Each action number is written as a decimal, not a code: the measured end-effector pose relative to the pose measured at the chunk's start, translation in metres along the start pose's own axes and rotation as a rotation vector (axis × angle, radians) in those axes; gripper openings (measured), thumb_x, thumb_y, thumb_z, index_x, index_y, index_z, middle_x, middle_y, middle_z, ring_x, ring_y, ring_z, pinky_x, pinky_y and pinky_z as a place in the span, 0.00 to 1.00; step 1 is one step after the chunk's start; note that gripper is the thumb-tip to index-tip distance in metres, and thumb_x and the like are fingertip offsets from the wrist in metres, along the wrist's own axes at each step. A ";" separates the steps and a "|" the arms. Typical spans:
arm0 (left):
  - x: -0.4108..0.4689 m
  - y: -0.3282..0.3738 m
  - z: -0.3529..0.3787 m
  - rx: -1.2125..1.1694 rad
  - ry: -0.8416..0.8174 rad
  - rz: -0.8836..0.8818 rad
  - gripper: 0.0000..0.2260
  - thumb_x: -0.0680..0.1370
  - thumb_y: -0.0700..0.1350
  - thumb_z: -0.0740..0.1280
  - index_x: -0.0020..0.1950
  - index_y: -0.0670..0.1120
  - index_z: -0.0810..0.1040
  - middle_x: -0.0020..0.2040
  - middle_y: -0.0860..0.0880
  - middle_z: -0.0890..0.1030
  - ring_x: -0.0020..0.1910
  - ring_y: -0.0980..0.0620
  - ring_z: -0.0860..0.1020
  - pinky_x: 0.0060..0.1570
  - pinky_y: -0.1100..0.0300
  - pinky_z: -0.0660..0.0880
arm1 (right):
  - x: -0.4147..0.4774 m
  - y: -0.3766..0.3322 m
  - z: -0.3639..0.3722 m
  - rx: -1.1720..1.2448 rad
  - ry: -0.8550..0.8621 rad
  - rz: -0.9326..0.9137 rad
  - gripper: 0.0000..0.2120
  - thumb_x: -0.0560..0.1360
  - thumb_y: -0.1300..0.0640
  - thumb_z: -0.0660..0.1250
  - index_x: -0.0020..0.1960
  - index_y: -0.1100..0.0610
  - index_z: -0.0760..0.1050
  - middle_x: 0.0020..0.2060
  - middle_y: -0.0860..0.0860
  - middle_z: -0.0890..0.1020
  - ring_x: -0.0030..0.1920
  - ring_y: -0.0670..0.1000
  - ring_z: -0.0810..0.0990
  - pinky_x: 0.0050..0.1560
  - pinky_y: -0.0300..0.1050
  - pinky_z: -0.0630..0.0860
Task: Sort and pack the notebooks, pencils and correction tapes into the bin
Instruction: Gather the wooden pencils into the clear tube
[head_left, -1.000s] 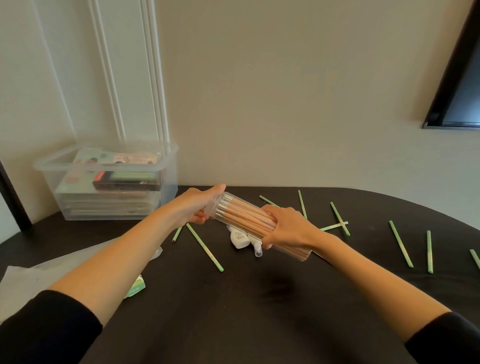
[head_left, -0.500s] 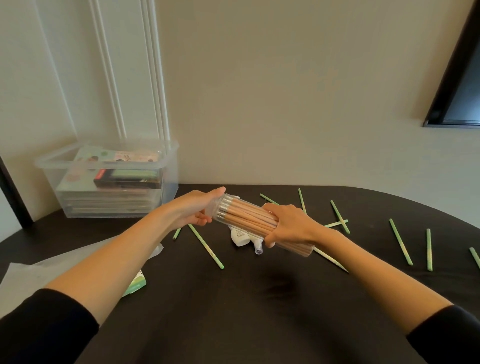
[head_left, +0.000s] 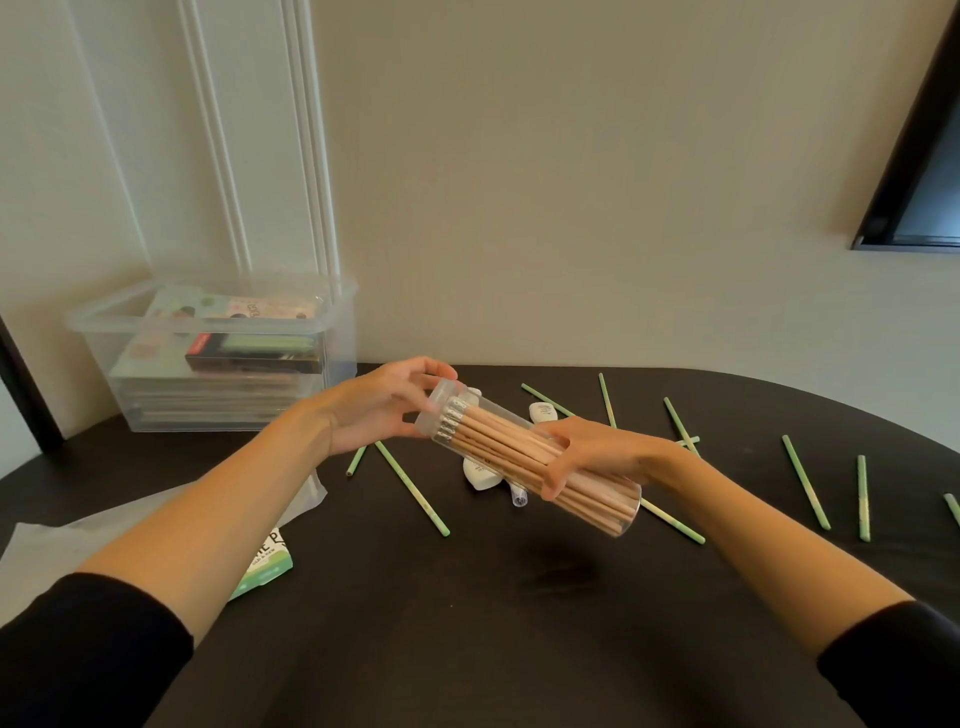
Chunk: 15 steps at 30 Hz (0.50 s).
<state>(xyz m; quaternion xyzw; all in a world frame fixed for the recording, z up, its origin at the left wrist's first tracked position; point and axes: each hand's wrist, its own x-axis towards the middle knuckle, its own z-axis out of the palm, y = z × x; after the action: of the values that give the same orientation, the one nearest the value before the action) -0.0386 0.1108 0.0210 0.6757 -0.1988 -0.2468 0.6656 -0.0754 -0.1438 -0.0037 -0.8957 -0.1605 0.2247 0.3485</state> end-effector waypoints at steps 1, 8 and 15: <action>0.002 0.000 0.003 -0.007 0.043 -0.009 0.16 0.71 0.46 0.69 0.57 0.46 0.74 0.61 0.44 0.76 0.57 0.47 0.76 0.48 0.53 0.77 | 0.001 0.001 0.001 -0.005 0.015 -0.003 0.26 0.60 0.49 0.69 0.57 0.50 0.70 0.53 0.49 0.76 0.53 0.49 0.76 0.52 0.41 0.75; 0.011 0.001 0.011 0.586 0.327 -0.178 0.29 0.74 0.67 0.54 0.55 0.44 0.77 0.42 0.43 0.79 0.33 0.53 0.80 0.30 0.64 0.76 | 0.005 -0.001 0.000 -0.027 0.125 -0.053 0.19 0.58 0.48 0.69 0.47 0.45 0.69 0.46 0.45 0.75 0.46 0.44 0.75 0.42 0.34 0.70; 0.006 -0.002 0.011 0.555 0.162 -0.059 0.22 0.78 0.60 0.53 0.54 0.47 0.79 0.42 0.49 0.79 0.41 0.54 0.75 0.39 0.65 0.70 | 0.001 0.003 -0.003 0.060 0.004 -0.036 0.24 0.60 0.51 0.70 0.54 0.45 0.70 0.52 0.48 0.76 0.52 0.48 0.76 0.49 0.39 0.74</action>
<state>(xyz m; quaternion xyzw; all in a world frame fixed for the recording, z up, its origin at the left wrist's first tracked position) -0.0401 0.0983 0.0184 0.8550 -0.1850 -0.1475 0.4615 -0.0728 -0.1470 -0.0041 -0.8824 -0.1691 0.2212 0.3793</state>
